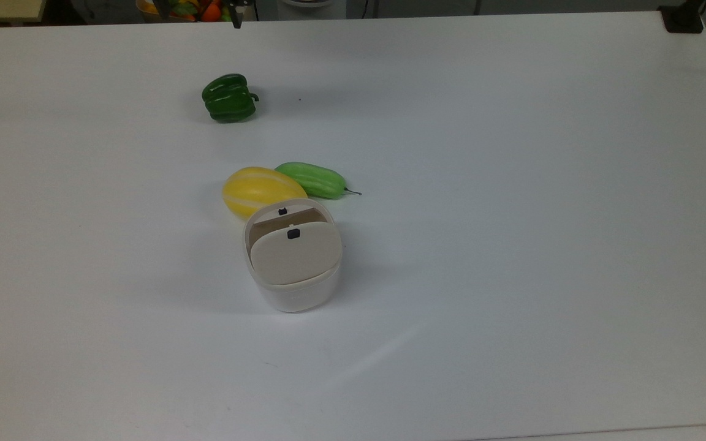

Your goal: Close garbage bin

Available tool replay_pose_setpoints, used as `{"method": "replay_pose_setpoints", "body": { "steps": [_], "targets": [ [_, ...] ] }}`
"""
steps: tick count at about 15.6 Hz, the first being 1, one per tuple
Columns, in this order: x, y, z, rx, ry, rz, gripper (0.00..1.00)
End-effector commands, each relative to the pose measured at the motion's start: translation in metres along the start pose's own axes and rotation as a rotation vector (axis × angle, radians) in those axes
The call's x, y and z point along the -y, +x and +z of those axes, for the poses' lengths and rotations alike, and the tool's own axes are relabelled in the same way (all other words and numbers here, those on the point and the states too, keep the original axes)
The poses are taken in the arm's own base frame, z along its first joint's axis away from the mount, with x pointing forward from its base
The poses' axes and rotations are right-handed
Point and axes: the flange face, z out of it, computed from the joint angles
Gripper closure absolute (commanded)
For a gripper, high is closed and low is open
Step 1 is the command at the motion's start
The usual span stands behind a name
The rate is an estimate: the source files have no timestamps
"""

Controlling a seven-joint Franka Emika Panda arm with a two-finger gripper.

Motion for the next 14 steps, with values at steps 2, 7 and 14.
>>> {"method": "replay_pose_setpoints", "body": {
  "steps": [2, 7, 14],
  "targets": [
    [-0.0183, -0.0215, -0.0260, -0.020, 0.001, 0.031, 0.00],
    [-0.0137, -0.0213, -0.0253, -0.019, 0.019, 0.027, 0.00],
    [-0.0117, -0.0197, -0.0238, -0.022, 0.082, 0.024, 0.00]
  ]
}}
